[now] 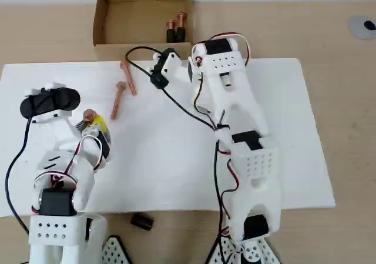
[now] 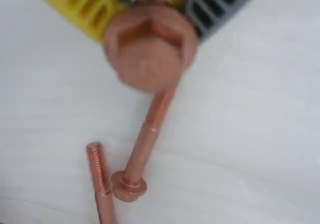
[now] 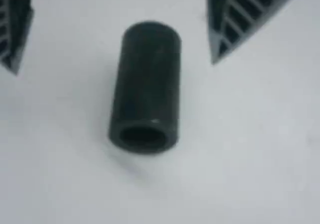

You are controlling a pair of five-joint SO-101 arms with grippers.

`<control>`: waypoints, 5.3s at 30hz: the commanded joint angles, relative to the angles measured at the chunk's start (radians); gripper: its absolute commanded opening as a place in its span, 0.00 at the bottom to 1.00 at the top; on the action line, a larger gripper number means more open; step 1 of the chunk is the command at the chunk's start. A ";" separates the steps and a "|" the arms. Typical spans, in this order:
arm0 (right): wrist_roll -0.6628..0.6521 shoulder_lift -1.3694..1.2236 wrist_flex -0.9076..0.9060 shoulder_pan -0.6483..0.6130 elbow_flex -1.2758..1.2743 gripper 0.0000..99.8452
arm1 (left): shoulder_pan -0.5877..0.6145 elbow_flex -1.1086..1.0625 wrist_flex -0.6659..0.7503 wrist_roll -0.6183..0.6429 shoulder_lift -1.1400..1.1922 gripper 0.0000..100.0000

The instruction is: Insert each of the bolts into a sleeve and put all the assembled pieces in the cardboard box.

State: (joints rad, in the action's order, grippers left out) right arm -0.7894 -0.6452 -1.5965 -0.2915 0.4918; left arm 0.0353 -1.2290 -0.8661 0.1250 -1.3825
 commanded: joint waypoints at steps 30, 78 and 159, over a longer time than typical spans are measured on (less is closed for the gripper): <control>0.132 0.012 0.051 0.024 0.024 0.02 | -0.009 0.040 -0.002 -0.006 -0.016 0.01; 0.499 1.977 0.069 0.027 -1.207 0.01 | -0.256 0.288 0.316 -0.318 -0.015 0.00; 0.982 2.506 1.275 -0.688 -2.183 0.01 | -0.396 0.322 -0.143 -0.157 -0.440 0.01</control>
State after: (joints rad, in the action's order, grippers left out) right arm 0.1895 1.8021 -0.3491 -0.9697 -1.6901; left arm -0.3345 -0.9605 -0.9797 -0.0299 -1.8213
